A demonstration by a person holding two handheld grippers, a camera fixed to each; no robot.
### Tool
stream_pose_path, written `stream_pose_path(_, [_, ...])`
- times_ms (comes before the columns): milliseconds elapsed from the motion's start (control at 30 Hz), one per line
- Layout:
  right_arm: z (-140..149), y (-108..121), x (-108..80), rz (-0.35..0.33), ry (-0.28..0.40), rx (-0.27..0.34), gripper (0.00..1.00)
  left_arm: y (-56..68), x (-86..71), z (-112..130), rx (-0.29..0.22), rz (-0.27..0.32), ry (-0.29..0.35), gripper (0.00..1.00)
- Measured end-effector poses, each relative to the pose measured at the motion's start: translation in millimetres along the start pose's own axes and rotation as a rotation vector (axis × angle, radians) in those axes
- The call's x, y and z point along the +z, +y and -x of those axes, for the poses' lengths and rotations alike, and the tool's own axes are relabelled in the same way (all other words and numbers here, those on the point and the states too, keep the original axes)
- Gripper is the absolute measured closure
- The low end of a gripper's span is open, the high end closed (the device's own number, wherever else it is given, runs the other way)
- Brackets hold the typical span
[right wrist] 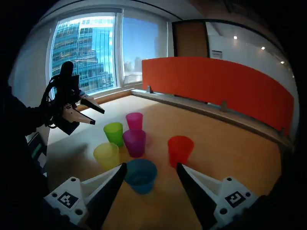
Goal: Pour water
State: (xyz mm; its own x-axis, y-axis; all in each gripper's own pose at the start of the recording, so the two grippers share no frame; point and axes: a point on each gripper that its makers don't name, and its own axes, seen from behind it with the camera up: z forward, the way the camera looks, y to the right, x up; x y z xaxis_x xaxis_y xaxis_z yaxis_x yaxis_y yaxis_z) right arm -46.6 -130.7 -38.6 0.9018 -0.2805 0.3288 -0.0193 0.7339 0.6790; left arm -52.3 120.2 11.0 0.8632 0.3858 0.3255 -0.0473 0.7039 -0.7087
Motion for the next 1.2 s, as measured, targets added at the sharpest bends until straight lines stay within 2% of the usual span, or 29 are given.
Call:
stream_pose_path(200, [16,-3,4.3,-0.005,-0.035,-0.008,0.00,5.3,6.5,12,0.000,0.024,-0.034,0.02])
stream_pose_path(400, [32,-6,9.0,-0.008,-0.076,-0.012,0.00,4.9,16.4,23,0.001,0.032,-0.075,0.02])
stream_pose_path(800, [57,-13,21.7,-0.028,-0.141,-0.026,0.00,3.9,30.1,34,0.008,0.042,-0.102,0.02])
stream_pose_path(1200, [67,-19,37.0,-0.040,-0.173,-0.037,0.00,2.6,46.6,36,0.021,0.052,-0.115,0.02])
